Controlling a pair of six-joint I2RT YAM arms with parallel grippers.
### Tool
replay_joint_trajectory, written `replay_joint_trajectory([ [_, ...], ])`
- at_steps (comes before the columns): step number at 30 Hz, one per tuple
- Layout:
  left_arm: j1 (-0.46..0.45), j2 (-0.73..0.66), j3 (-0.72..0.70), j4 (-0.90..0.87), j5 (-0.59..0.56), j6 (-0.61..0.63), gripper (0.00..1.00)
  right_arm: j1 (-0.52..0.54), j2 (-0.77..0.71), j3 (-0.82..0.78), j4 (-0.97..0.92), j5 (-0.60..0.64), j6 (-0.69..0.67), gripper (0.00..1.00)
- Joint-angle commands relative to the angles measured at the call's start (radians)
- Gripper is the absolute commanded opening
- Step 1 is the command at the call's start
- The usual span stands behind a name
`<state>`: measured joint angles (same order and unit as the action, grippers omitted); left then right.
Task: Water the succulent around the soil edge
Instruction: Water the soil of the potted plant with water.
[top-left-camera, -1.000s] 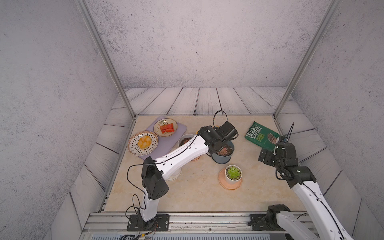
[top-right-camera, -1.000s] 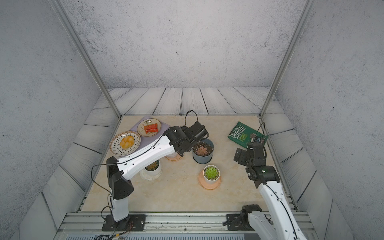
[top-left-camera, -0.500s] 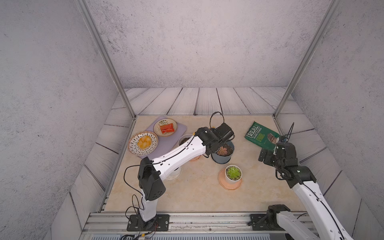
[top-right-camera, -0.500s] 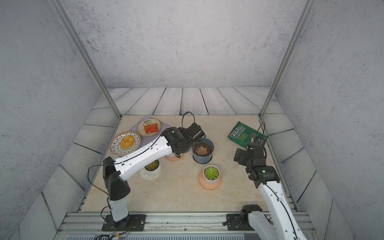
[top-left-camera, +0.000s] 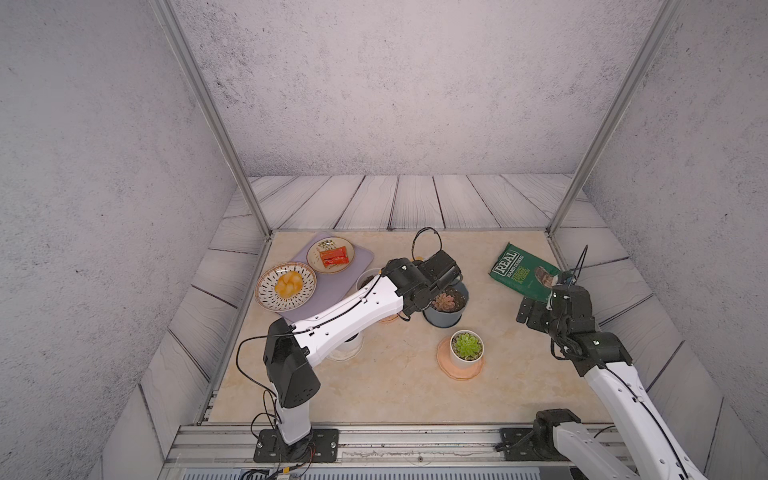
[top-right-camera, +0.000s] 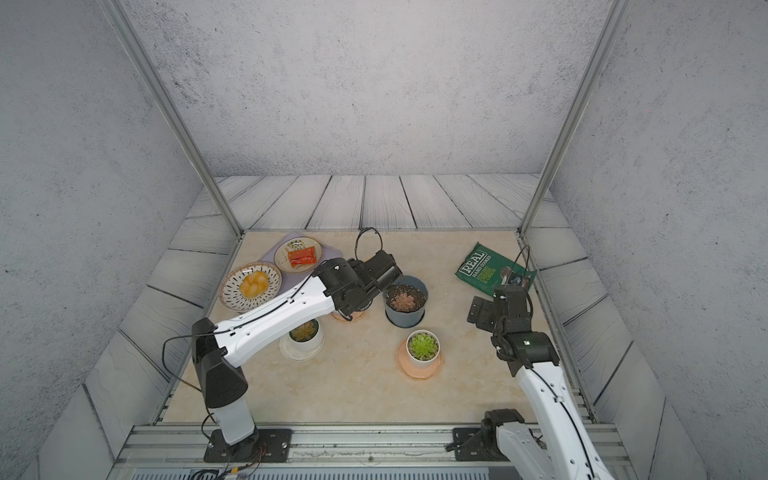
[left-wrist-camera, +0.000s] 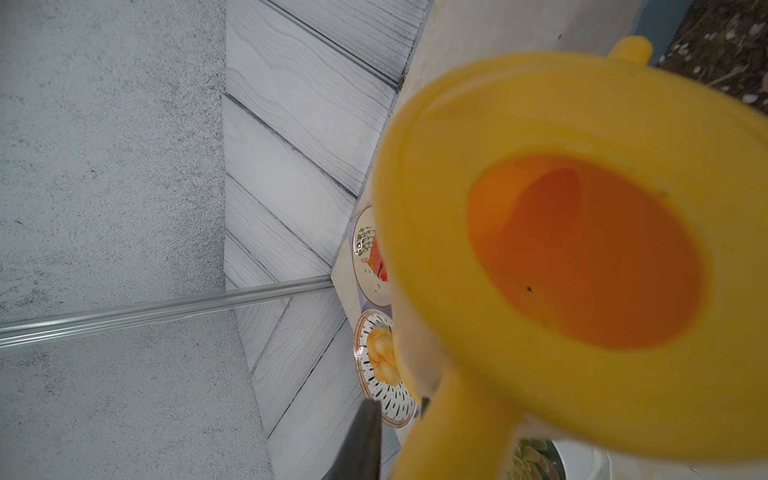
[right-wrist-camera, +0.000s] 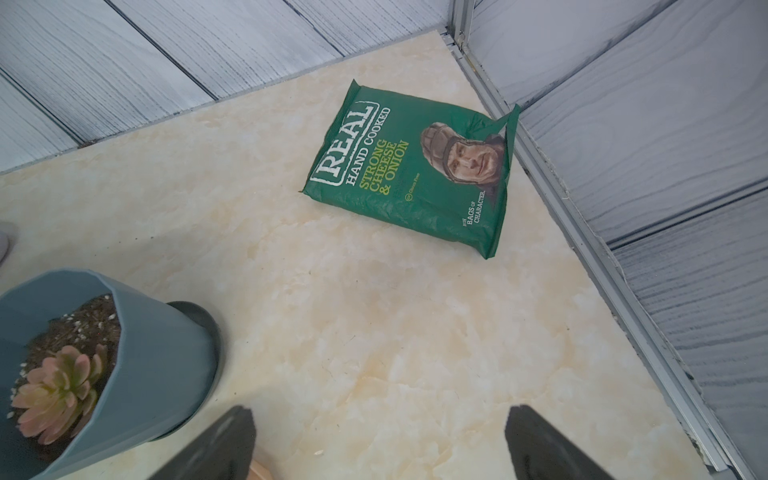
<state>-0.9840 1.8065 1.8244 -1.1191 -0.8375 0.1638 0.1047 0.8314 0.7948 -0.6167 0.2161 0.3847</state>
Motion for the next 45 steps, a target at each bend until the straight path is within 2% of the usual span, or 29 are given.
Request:
replay_joint_trajectory([
  [1,-0.006,-0.035,-0.016,-0.004,-0.009,-0.031,0.0,0.003,-0.012,-0.006,0.007,0.014,-0.003,0.99],
  [16,-0.079,-0.076,-0.084,-0.038,-0.008,-0.091,0.0,0.003,-0.012,-0.008,0.009,0.017,-0.003,0.99],
  [24,-0.11,-0.113,-0.126,-0.067,-0.005,-0.169,0.0,0.004,-0.02,-0.01,0.008,0.015,0.0,0.99],
  [35,-0.109,-0.391,-0.417,0.364,0.15,-0.11,0.0,0.003,-0.016,-0.011,0.008,0.012,0.0,0.99],
  [40,-0.109,-0.485,-0.49,0.435,0.191,-0.124,0.0,0.003,-0.008,-0.013,0.012,0.003,0.0,0.99],
  [45,-0.108,-0.567,-0.558,0.49,0.279,-0.174,0.0,0.004,-0.003,-0.014,0.014,-0.001,0.003,0.99],
])
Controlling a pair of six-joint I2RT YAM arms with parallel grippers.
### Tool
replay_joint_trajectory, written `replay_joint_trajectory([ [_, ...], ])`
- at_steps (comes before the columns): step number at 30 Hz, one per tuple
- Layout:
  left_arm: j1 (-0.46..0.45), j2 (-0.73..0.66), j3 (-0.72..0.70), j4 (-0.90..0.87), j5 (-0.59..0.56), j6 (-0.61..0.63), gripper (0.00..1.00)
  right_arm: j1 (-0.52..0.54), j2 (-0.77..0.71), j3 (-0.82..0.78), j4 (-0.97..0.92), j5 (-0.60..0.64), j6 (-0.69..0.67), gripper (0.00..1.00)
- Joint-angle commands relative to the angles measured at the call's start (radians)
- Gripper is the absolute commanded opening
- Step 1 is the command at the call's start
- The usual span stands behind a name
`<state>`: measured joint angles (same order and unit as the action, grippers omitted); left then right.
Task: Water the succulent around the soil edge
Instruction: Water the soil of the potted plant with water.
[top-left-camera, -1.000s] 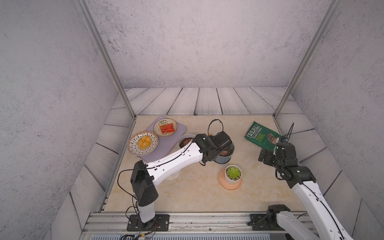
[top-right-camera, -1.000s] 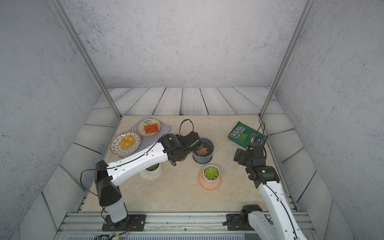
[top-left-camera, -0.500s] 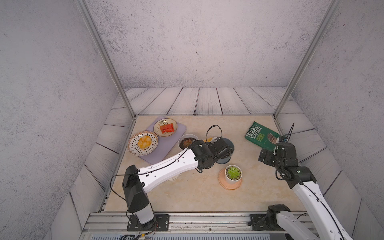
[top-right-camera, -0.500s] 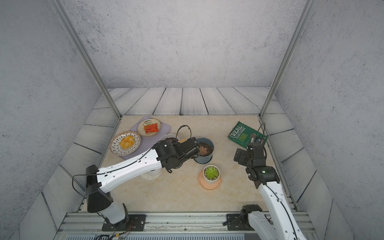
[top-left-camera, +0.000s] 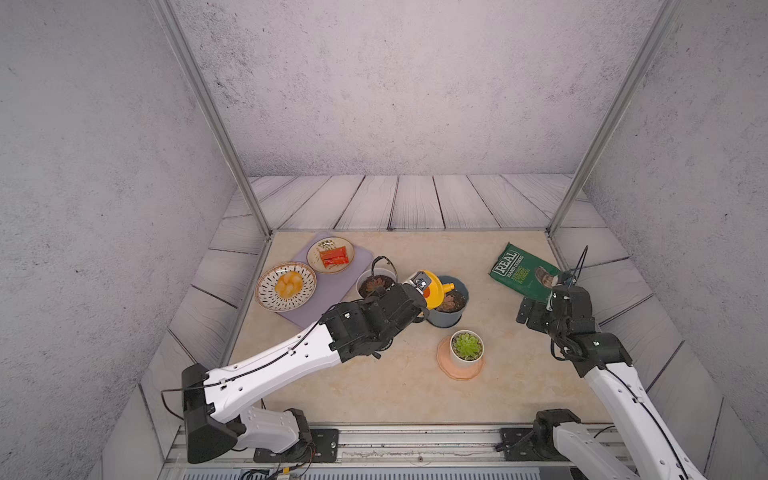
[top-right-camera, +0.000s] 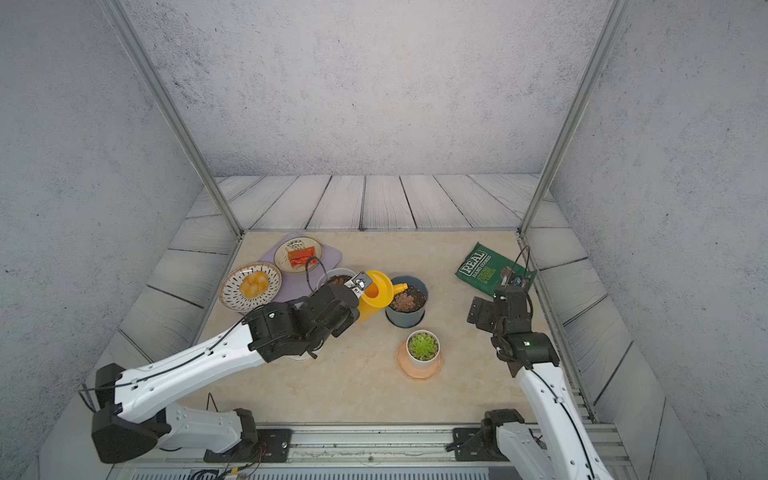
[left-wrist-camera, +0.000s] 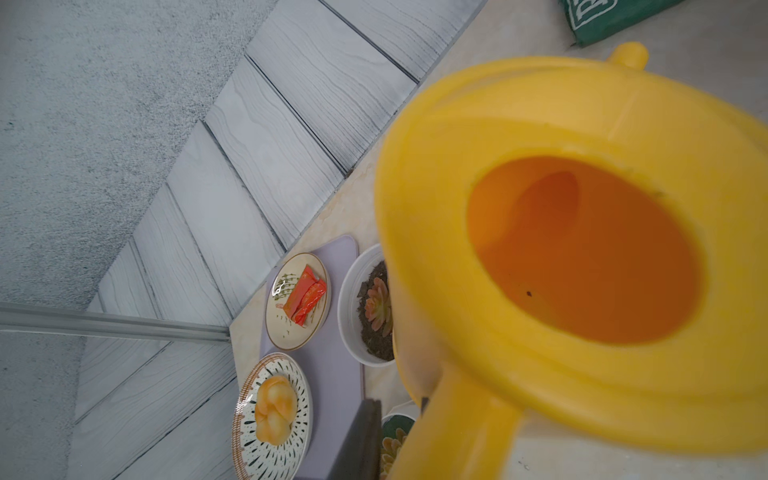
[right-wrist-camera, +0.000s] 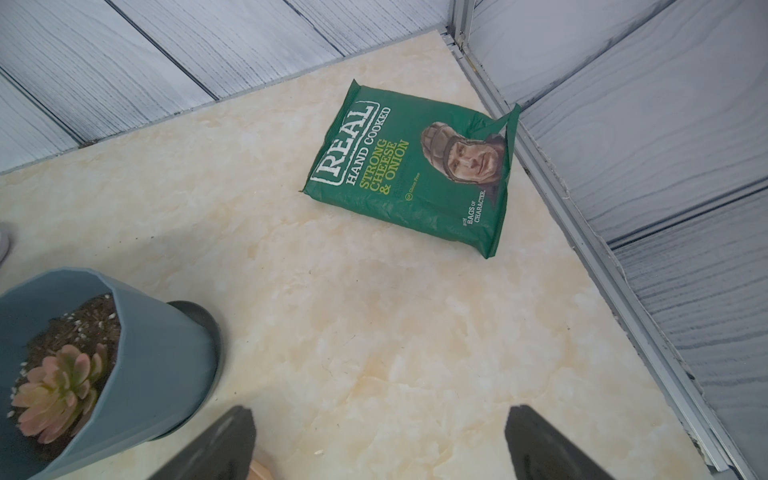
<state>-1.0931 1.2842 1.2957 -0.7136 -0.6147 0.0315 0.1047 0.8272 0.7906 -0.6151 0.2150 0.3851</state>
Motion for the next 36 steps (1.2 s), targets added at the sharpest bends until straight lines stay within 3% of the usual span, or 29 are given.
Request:
replay_joint_trajectory([
  [1,0.0,-0.062,-0.048,0.1,0.078,-0.048,0.0,0.004,0.001,-0.01,0.012,0.0,0.003,0.99],
  [14,-0.024,-0.184,-0.218,0.184,0.23,-0.171,0.0,0.003,-0.009,-0.021,-0.016,-0.005,0.024,0.99],
  [36,-0.169,-0.062,-0.214,0.085,0.076,-0.219,0.0,0.005,-0.12,-0.089,-0.05,-0.03,0.047,0.99],
])
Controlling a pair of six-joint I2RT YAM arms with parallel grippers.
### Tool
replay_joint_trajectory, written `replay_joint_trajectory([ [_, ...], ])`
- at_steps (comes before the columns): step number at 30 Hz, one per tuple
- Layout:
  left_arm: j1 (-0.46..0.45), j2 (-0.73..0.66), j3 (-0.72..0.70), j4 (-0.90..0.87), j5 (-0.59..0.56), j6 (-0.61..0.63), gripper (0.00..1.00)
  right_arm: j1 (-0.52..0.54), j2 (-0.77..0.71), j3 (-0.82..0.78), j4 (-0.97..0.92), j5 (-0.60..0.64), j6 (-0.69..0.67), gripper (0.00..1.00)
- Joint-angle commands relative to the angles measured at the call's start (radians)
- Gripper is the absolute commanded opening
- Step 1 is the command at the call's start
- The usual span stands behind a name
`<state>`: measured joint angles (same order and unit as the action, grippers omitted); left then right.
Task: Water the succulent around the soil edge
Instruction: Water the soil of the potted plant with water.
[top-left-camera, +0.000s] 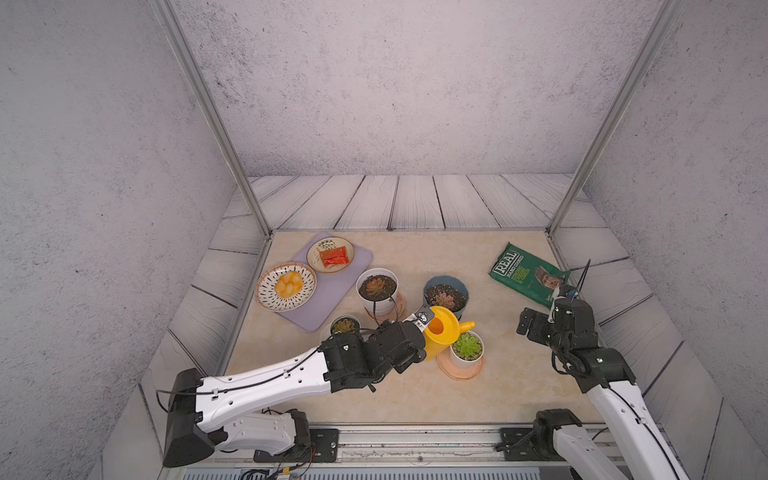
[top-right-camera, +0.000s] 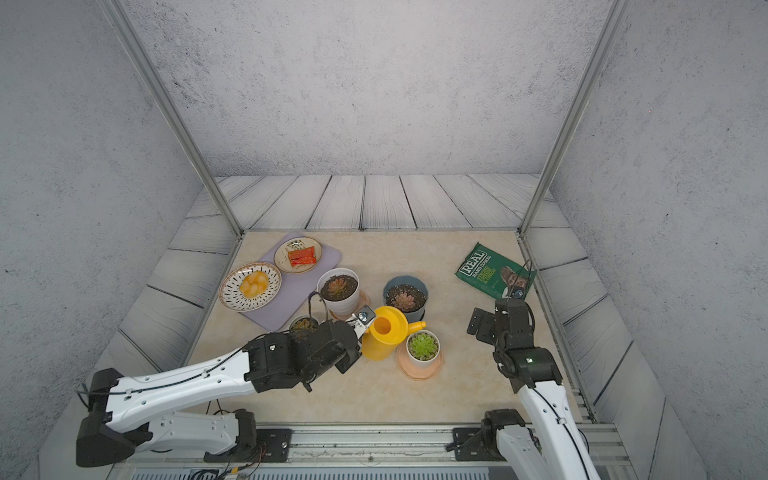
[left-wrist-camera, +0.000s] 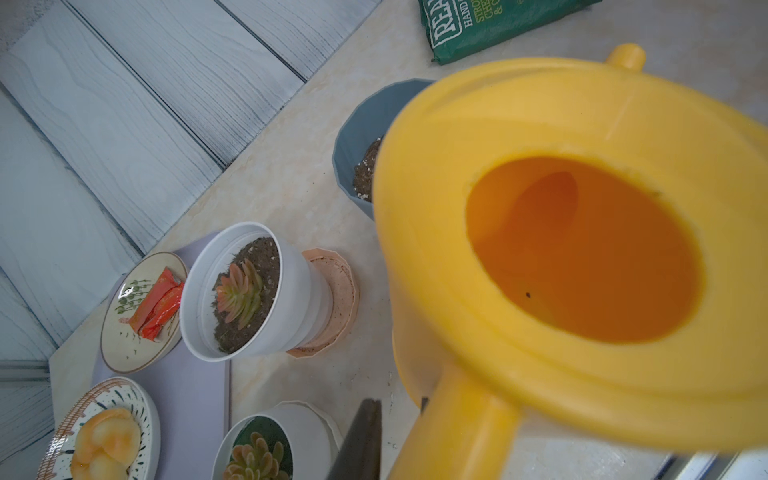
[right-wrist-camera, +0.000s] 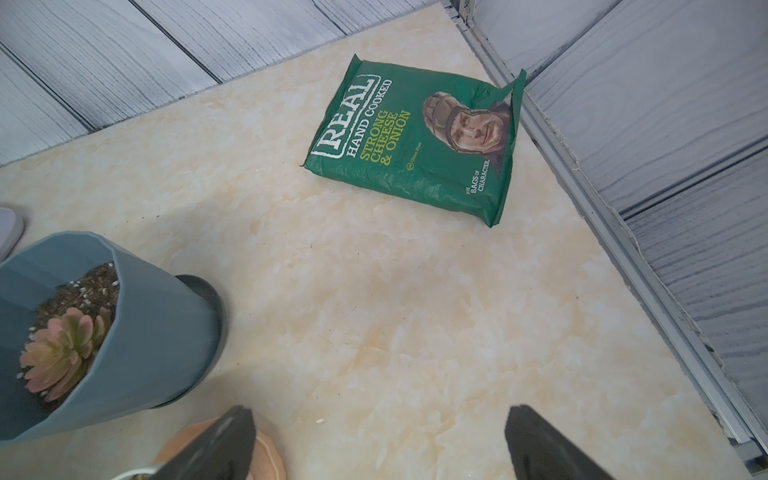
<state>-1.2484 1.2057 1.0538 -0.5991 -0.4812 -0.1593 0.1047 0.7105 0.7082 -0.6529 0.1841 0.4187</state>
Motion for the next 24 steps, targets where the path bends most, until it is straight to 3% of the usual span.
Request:
replay_joint_trajectory([
  [1,-0.019,0.027,0.036,-0.045,-0.072,-0.033,0.0,0.004,0.0,-0.005,-0.012,0.0,0.012,0.99],
  [9,-0.034,0.098,0.112,-0.205,-0.182,-0.092,0.0,0.003,0.011,-0.004,-0.013,0.001,0.014,0.99],
  [24,-0.049,0.192,0.197,-0.33,-0.222,-0.11,0.0,0.004,0.01,-0.004,-0.008,0.002,0.014,0.99],
])
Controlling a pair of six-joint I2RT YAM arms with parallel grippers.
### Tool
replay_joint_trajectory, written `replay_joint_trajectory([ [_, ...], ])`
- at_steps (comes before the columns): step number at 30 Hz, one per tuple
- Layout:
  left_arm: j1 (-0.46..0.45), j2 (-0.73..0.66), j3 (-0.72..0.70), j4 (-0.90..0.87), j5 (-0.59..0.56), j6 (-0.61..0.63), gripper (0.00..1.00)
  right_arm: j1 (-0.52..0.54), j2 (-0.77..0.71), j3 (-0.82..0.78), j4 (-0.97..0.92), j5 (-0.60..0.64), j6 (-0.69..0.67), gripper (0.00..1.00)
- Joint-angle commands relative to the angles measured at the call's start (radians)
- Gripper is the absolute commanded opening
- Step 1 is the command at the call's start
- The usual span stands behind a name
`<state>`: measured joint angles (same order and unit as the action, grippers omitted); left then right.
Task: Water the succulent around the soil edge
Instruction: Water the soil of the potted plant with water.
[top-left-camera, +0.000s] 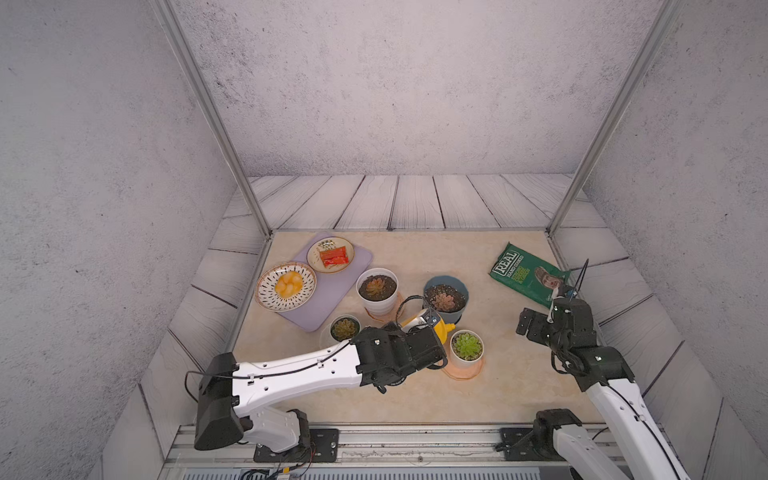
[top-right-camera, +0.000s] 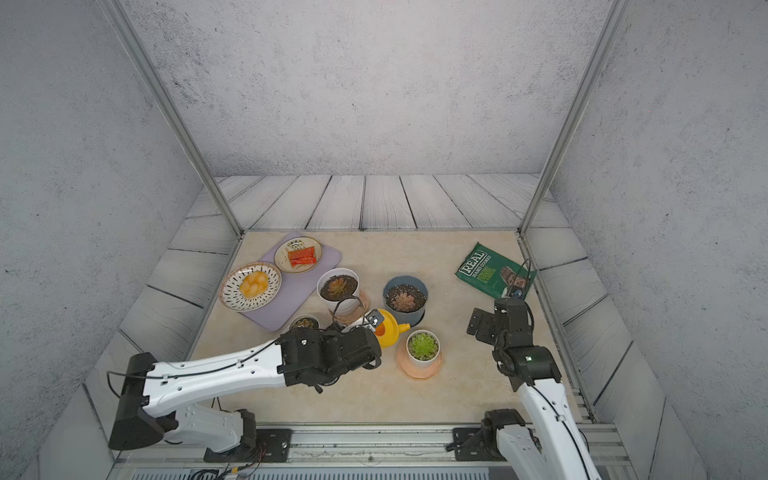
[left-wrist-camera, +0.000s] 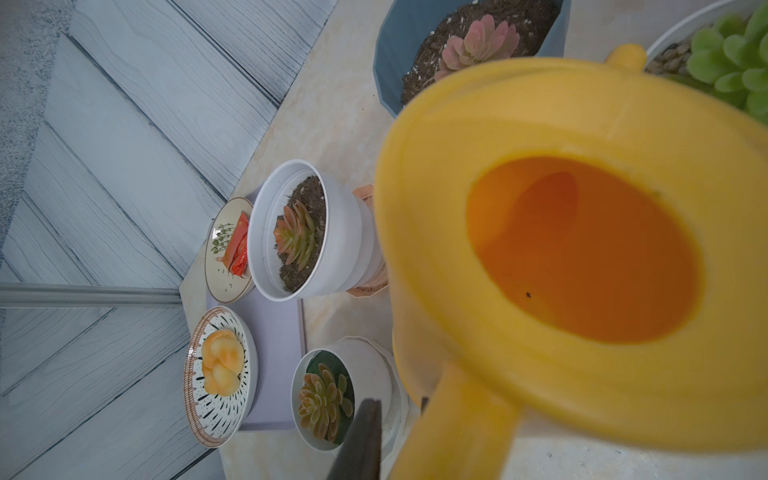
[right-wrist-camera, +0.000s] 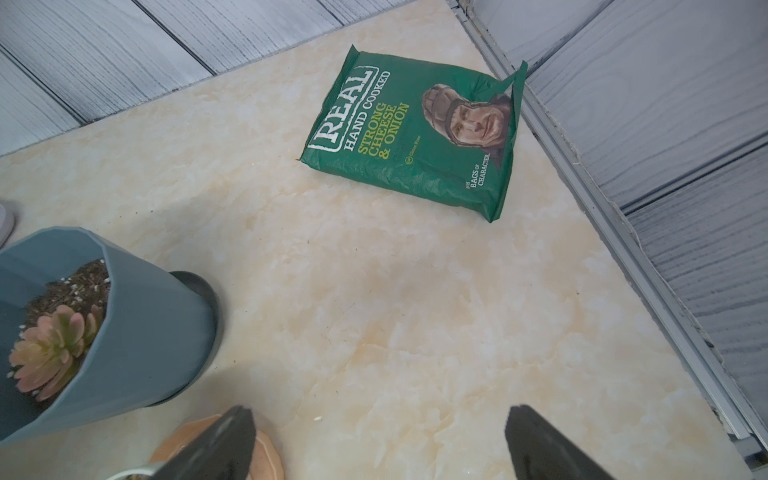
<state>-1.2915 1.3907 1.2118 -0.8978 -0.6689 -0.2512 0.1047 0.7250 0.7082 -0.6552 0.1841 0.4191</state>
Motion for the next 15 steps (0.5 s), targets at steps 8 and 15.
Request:
replay_joint_trajectory([
  [8,-0.023,0.069,0.092,-0.093,-0.062,-0.024,0.0,0.004,0.005,-0.003,-0.001,0.0,0.014,0.99],
  [15,-0.036,0.134,0.152,-0.16,-0.093,-0.023,0.0,0.003,0.006,-0.002,0.003,0.0,0.014,0.99],
])
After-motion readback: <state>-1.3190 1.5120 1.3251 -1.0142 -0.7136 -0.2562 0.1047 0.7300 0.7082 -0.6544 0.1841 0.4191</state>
